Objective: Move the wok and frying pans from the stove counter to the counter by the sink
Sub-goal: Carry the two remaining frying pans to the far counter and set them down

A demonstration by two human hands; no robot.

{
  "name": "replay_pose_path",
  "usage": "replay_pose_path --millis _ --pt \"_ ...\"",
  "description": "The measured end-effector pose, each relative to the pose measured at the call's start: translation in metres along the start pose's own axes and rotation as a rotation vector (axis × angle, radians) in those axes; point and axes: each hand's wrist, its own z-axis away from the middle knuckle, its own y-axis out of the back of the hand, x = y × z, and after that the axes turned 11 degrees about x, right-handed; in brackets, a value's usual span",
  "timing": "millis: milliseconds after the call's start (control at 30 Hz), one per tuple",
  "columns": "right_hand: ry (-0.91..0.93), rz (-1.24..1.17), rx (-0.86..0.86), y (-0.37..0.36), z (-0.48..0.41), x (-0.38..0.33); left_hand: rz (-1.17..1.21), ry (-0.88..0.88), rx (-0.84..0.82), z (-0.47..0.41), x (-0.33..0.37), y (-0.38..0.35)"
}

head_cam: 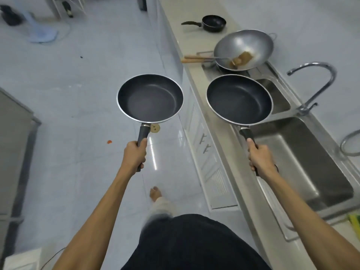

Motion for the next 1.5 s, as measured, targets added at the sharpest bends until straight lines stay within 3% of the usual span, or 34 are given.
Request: replay_pose_path --millis 700,1033,1233,1500 --pt "-0.006 -0.058 -0.103 -0.313 -0.194 -0.342 -0.009 0.095 0.062 -0.435 0.175 0.075" --pt "-0.029 -0.108 -0.111 -0.432 -0.348 -0.465 -0.024 0.104 0.056 -0.633 0.283 0.033" --pt "-0.033 0.000 -0.075 -0.475 -0.456 -0.559 -0.023 0.087 0.055 -0.747 0.375 -0.006" --pt "-0.092 -0.049 -0.041 -0.541 -0.563 -0.657 0.004 0.082 0.000 -0.899 0.468 -0.053"
